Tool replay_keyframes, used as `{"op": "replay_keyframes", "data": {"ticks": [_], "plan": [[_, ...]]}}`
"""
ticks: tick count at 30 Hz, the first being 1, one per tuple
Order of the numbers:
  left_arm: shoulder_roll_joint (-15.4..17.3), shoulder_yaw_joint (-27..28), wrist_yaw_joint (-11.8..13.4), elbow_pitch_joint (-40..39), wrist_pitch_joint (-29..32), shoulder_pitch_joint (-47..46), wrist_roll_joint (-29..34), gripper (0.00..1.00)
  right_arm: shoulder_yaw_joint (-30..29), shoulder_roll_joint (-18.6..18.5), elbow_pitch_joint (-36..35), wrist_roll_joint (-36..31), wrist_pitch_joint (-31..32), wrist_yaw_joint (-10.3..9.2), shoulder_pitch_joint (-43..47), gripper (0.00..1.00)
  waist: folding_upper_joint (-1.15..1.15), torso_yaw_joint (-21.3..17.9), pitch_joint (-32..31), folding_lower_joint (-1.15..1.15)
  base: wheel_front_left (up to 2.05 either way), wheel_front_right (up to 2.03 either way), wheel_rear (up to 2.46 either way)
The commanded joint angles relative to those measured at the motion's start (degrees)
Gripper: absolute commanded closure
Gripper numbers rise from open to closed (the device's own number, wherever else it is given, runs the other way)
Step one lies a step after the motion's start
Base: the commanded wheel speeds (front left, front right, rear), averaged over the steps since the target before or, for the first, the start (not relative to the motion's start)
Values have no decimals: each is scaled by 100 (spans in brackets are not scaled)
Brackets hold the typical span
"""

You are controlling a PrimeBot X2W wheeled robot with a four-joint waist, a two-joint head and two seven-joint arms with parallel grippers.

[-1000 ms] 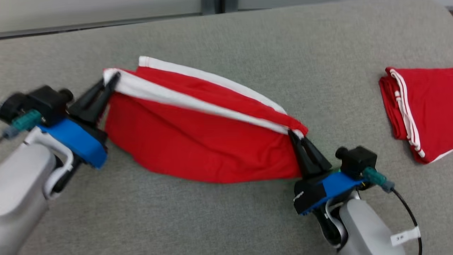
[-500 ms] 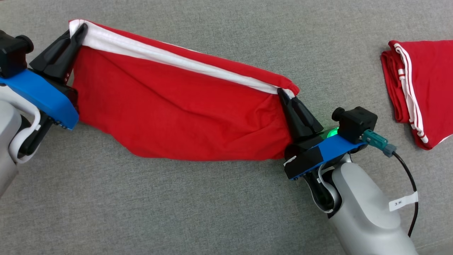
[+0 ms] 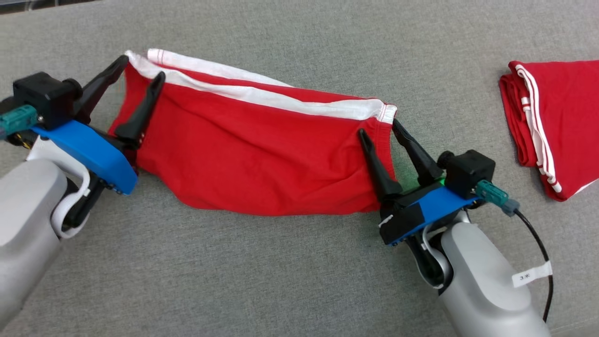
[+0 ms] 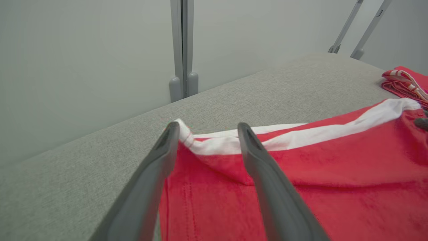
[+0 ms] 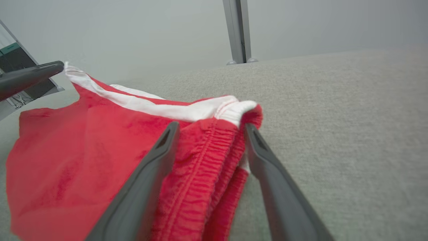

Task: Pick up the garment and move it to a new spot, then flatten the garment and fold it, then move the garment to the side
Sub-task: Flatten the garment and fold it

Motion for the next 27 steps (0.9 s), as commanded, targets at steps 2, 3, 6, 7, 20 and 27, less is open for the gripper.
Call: {"op": "replay_keyframes", "data": {"ticks": [2, 3, 6, 7, 20, 27], "plan": [[-104, 258, 19, 47, -24, 206, 82, 0, -215, -14, -37, -158, -27, 0, 161, 0, 0, 29, -76, 0, 0, 0, 0], [-163, 350, 19, 65, -23, 314, 132, 0, -305, -11, -58, -293, -27, 0, 198, 0, 0, 40, -112, 0, 0, 0, 0], [-333, 759, 19, 188, -22, 637, 237, 0, -668, -15, -207, -591, -27, 0, 391, 0, 0, 74, -233, 0, 0, 0, 0], [-397, 864, 18, 234, -20, 765, 291, 0, -808, -12, -272, -746, -26, 0, 456, 0, 0, 82, -277, 0, 0, 0, 0], [-905, 1458, 18, 894, -20, 1603, 397, 0, -1993, -9, -967, -1396, -26, 0, 1276, 0, 0, 63, -522, 0, 0, 0, 0], [-992, 1315, 18, 1630, -19, 1382, 522, 0, -2043, -9, -1066, -1352, -26, 0, 1352, 0, 0, -58, -399, 0, 0, 0, 0]]}}
